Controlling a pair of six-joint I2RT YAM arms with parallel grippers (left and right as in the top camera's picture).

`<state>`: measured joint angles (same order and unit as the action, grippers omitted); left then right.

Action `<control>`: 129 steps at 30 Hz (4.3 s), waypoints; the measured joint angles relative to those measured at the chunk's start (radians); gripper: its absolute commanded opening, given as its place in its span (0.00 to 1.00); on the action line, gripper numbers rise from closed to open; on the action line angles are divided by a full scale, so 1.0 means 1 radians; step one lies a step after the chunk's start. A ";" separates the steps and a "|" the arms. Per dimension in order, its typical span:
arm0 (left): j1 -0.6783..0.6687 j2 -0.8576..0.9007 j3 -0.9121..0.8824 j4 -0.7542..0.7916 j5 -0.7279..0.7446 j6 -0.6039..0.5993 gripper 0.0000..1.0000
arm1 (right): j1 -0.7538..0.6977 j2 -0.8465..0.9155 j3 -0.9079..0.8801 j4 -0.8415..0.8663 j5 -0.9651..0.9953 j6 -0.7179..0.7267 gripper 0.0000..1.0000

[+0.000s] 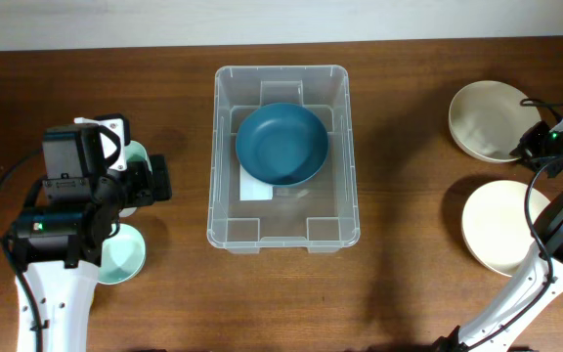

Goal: Pack container
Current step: 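Move the right gripper back to the far cream bowl and grasp it, then carry the cream bowl over the bin and set it on the plate, then move the right gripper to the near cream bowl and grasp its rim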

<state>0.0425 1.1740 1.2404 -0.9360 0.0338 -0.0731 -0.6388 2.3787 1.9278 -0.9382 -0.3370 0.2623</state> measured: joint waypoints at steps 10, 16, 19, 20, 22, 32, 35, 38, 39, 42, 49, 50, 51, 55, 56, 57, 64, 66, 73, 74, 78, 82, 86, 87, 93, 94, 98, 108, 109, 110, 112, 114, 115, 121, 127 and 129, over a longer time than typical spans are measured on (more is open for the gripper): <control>0.000 0.000 0.000 0.000 0.000 0.000 0.99 | 0.000 0.001 0.000 -0.001 -0.126 0.000 0.04; 0.000 0.000 0.000 0.000 0.000 0.000 1.00 | 0.024 -0.063 0.007 -0.010 -0.189 -0.005 0.04; 0.000 0.000 0.000 0.000 0.000 0.000 0.99 | 0.068 -0.175 0.019 -0.013 -0.194 -0.026 0.04; 0.000 0.000 0.000 0.000 0.000 0.000 0.99 | 0.084 -0.215 0.023 -0.011 -0.195 -0.035 0.04; 0.000 0.000 0.000 0.000 0.000 0.000 1.00 | 0.152 -0.340 0.037 -0.008 -0.202 -0.063 0.04; 0.000 0.000 0.000 0.000 0.000 0.000 1.00 | 0.628 -0.582 0.071 -0.035 -0.098 -0.158 0.04; 0.000 0.000 0.000 0.000 0.000 0.000 0.99 | 0.772 -0.543 0.071 -0.041 0.011 -0.167 0.04; 0.000 0.000 0.000 0.000 0.000 0.000 1.00 | 0.898 -0.484 0.071 -0.047 0.103 -0.172 0.04; 0.000 0.000 0.000 0.000 0.000 0.000 0.99 | 0.927 -0.461 0.071 -0.051 0.130 -0.174 0.04; 0.000 0.000 0.000 0.000 0.000 0.000 1.00 | 0.974 -0.403 0.071 -0.057 0.183 -0.177 0.04; 0.000 0.000 0.000 0.000 0.000 0.000 0.99 | 0.995 -0.245 0.068 -0.026 0.258 -0.180 0.08; 0.000 0.000 0.000 0.000 0.000 0.000 1.00 | 0.993 -0.232 0.068 -0.022 0.261 -0.181 0.12; 0.000 0.000 0.000 0.000 0.000 0.000 1.00 | 0.991 -0.225 0.067 -0.018 0.264 -0.182 0.17; 0.000 0.000 0.000 0.000 0.000 0.000 0.99 | 0.986 -0.221 0.067 0.009 0.270 -0.184 0.19; 0.000 0.000 0.000 0.000 0.000 0.000 0.99 | 0.986 -0.221 0.067 0.011 0.270 -0.183 0.19; 0.000 0.000 0.000 0.000 0.000 0.000 1.00 | 0.986 -0.221 0.066 0.010 0.270 -0.183 0.19; 0.000 0.000 0.000 0.000 0.000 0.000 0.99 | 0.981 -0.251 0.067 -0.040 0.296 -0.182 0.24; 0.000 0.000 0.000 0.000 0.000 0.000 1.00 | 0.972 -0.288 0.067 -0.045 0.317 -0.175 0.29; 0.000 0.001 0.000 0.000 0.000 0.000 0.99 | 0.750 -0.610 0.096 -0.135 0.386 -0.054 0.50; 0.000 0.001 0.000 0.000 0.000 0.000 1.00 | 0.676 -0.663 0.106 -0.183 0.389 -0.016 0.51; 0.000 0.001 0.000 0.000 -0.001 0.000 1.00 | 0.403 -0.755 0.119 -0.344 0.367 0.076 0.54; 0.000 0.001 0.000 0.000 -0.006 0.000 0.99 | 0.178 -0.744 0.091 -0.447 0.291 0.135 0.55; 0.000 0.001 0.000 0.000 -0.008 0.000 1.00 | -0.052 -0.725 0.003 -0.477 0.214 0.164 0.55; 0.000 0.001 0.000 0.000 -0.008 0.000 0.99 | -0.083 -0.724 -0.014 -0.480 0.206 0.167 0.55; 0.000 0.001 0.000 0.000 -0.008 0.000 1.00 | -0.286 -0.723 -0.243 -0.436 0.170 0.171 0.55; 0.000 0.001 0.000 0.000 -0.008 0.000 1.00 | -0.303 -0.723 -0.303 -0.410 0.165 0.171 0.55; 0.000 0.001 0.000 0.000 -0.008 0.000 0.99 | -0.322 -0.721 -0.513 -0.301 0.153 0.171 0.55; 0.000 0.001 0.000 0.000 -0.008 0.000 1.00 | -0.322 -0.719 -0.885 -0.013 0.131 0.171 0.55; 0.000 0.001 0.000 0.000 -0.008 0.000 0.99 | -0.322 -0.719 -0.899 0.001 0.131 0.171 0.55; 0.000 0.001 0.000 0.000 -0.008 0.000 1.00 | -0.322 -0.719 -0.915 0.017 0.131 0.172 0.55; 0.000 0.001 0.000 0.000 -0.008 0.000 0.99 | -0.322 -0.719 -0.940 0.038 0.132 0.171 0.55; 0.000 0.001 0.000 0.000 -0.008 0.000 0.99 | -0.322 -0.719 -0.967 0.070 0.133 0.171 0.56; 0.000 0.001 0.000 0.000 -0.008 0.000 1.00 | -0.322 -0.719 -0.977 0.080 0.133 0.171 0.56; 0.000 0.001 0.000 0.000 -0.008 0.000 0.99 | -0.322 -0.719 -1.033 0.161 0.132 0.169 0.34; 0.000 0.001 0.000 0.000 -0.008 0.000 1.00 | -0.322 -0.719 -1.043 0.180 0.117 0.166 0.07; 0.000 0.001 0.000 0.000 -0.008 0.000 1.00 | -0.322 -0.719 -1.043 0.191 0.100 0.164 0.04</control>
<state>0.0425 1.1748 1.2404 -0.9356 0.0257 -0.0731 -0.9607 1.6596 0.8848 -0.7475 -0.2367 0.4263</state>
